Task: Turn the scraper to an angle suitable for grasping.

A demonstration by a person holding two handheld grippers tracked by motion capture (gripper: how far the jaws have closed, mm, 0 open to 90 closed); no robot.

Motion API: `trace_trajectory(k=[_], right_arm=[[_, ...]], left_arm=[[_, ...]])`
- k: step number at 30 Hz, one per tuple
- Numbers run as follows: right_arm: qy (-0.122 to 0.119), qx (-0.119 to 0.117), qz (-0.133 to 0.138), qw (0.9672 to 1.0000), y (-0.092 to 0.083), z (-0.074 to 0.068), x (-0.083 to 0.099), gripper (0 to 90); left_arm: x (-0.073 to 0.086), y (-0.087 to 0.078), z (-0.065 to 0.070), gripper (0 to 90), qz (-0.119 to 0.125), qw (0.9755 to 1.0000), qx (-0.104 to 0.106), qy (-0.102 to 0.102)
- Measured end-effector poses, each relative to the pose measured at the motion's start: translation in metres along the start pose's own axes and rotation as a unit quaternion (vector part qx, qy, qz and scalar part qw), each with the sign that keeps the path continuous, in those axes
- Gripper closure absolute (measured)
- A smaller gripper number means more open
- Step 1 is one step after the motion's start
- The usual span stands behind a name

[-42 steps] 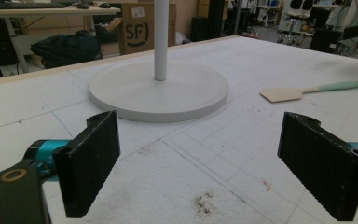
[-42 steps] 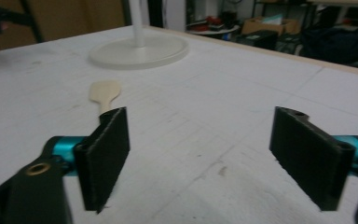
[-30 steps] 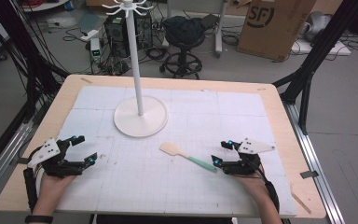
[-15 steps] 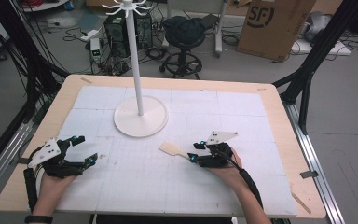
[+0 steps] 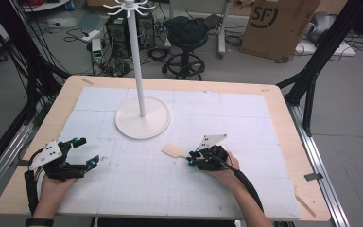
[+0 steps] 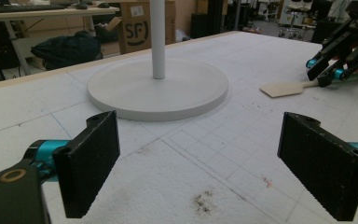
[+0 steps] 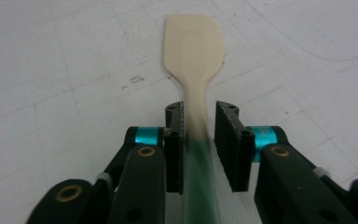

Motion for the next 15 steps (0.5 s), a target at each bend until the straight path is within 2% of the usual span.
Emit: trace_trajectory(k=[2, 10, 15], right_arm=[[-0.013, -0.001, 0.0, 0.9999, 0.0, -0.001, -0.001, 77.9], [-0.007, -0.017, -0.003, 0.9998, 0.001, -0.001, -0.002, 80.8], [-0.023, -0.045, 0.001, 0.9988, 0.004, -0.005, -0.015, 81.0]], left_arm=[[0.0, 0.0, 0.0, 13.5, -0.001, 1.0, 0.0, 0.001], [0.0, 0.0, 0.0, 13.6, -0.002, 1.0, -0.002, 0.002], [0.0, 0.0, 0.0, 13.6, 0.0, 1.0, -0.003, -0.002]])
Point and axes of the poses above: each handheld gripper's, and its own axes: y roughly forward along the jaws, x roughly out of its underside, z roughly to its right, the point moved 9 cm from there along y, roughly forward along the jaws, and after that the axes turned 8 degrees about z, right-handed, at the moved point
